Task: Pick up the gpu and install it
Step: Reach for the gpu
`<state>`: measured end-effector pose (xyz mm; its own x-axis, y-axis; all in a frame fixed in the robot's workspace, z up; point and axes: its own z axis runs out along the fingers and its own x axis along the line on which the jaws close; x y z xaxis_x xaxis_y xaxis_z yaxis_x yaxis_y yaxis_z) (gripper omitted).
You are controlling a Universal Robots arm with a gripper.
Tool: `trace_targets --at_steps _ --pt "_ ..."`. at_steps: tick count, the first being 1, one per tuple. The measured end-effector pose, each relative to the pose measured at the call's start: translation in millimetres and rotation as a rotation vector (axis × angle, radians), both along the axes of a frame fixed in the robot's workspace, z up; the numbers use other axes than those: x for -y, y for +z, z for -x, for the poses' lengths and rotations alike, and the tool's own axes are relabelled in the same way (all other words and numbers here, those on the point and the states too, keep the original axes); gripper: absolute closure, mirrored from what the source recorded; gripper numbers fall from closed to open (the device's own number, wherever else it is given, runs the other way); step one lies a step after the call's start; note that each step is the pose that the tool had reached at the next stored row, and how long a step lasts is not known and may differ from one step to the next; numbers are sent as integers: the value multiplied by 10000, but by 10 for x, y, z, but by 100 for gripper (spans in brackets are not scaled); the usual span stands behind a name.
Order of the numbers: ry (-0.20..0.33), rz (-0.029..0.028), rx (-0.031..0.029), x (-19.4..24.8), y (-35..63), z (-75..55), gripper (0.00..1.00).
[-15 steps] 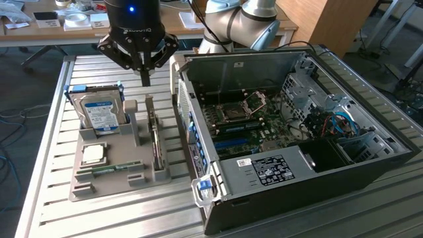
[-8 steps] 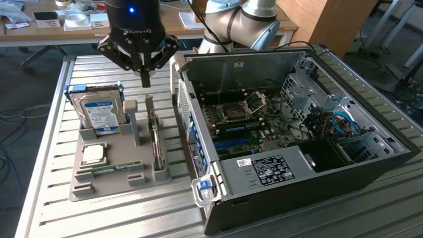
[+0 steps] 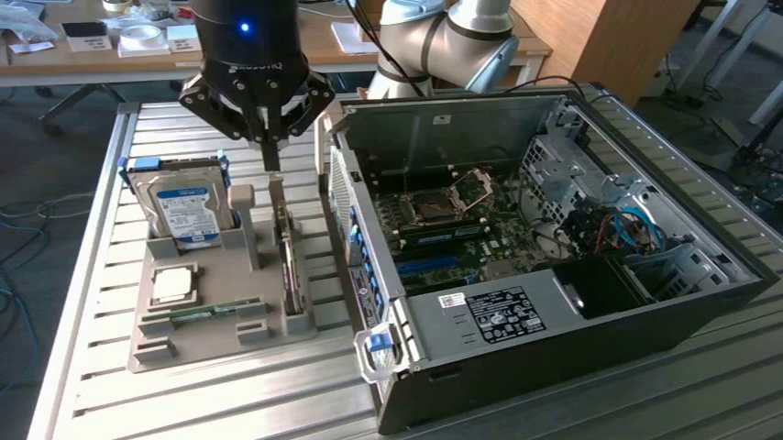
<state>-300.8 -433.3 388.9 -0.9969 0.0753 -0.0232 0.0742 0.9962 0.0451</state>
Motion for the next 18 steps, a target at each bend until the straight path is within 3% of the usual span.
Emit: trace_targets --at_steps 18 --pt "0 -2 3 3 -29 1 89"
